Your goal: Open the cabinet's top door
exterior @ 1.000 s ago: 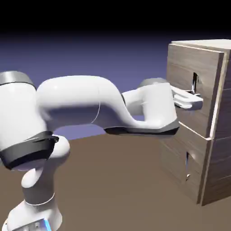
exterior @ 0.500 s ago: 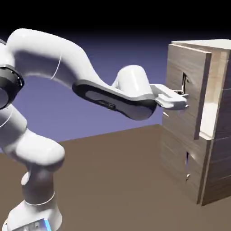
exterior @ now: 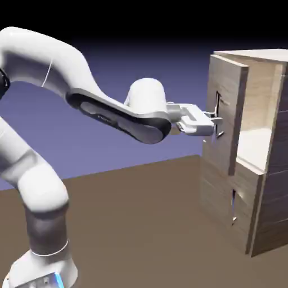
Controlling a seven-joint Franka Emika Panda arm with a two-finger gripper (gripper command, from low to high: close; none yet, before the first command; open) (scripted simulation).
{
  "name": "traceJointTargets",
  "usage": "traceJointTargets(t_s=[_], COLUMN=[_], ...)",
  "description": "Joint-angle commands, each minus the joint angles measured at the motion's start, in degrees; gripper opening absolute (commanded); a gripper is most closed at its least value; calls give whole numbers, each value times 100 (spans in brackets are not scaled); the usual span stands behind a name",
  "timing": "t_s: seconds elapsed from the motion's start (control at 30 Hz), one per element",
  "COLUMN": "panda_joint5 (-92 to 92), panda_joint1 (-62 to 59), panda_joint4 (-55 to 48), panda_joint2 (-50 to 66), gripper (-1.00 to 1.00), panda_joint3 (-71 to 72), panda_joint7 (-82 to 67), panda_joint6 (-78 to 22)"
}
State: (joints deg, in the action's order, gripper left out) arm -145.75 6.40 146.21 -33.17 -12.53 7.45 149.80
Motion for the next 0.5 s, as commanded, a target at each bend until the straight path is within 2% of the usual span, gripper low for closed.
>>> traceJointTargets(t_s=[0.0,0.47], panda_joint5=[243,3731], panda_joint1=[-72,-361], panda_joint4=[90,1003], panda_joint2=[-76,-931], gripper=[-100,-100], panda_joint3=[126,1882], panda_joint7=[-158,-1973], panda_joint6=[-81,-1825])
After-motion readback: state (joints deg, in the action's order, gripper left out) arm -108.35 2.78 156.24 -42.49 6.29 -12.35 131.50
